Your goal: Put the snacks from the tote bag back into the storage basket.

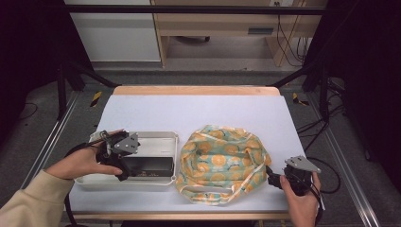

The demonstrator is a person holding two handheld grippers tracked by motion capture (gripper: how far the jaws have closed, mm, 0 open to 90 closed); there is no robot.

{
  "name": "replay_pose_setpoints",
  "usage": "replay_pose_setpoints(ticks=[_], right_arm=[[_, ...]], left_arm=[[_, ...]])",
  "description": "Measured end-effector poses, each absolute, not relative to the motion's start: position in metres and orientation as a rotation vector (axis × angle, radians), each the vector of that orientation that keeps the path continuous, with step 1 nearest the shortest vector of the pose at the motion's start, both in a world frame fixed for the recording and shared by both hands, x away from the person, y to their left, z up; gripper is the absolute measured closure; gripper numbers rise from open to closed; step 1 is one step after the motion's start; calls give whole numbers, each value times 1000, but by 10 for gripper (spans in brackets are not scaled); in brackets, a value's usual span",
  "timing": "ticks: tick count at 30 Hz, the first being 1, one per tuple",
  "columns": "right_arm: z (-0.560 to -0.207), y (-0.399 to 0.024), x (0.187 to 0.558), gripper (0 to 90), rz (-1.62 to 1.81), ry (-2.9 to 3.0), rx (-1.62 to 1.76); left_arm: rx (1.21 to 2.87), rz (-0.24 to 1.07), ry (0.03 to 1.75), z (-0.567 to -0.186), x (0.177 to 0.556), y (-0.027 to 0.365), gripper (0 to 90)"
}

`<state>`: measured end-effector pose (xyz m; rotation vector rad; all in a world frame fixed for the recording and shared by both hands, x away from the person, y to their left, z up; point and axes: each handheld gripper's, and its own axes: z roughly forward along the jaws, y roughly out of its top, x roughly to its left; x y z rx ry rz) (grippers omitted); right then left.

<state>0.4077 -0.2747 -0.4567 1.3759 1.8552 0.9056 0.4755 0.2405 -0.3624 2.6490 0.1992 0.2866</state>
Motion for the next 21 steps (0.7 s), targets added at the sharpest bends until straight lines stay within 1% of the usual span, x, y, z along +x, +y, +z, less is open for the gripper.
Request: replay_pose_setpoints(ticks=[3, 16, 21], right_arm=[[-457, -274, 408, 73, 904, 1858, 1372], [-456, -275, 408, 72, 900, 1854, 1376], [-456, -275, 408, 69, 900, 1853, 1380]], left_arm=[[2637, 292, 242, -360, 475, 237, 71], [2518, 407, 383, -345, 475, 222, 81], [2484, 414, 396, -344, 472, 217, 68]])
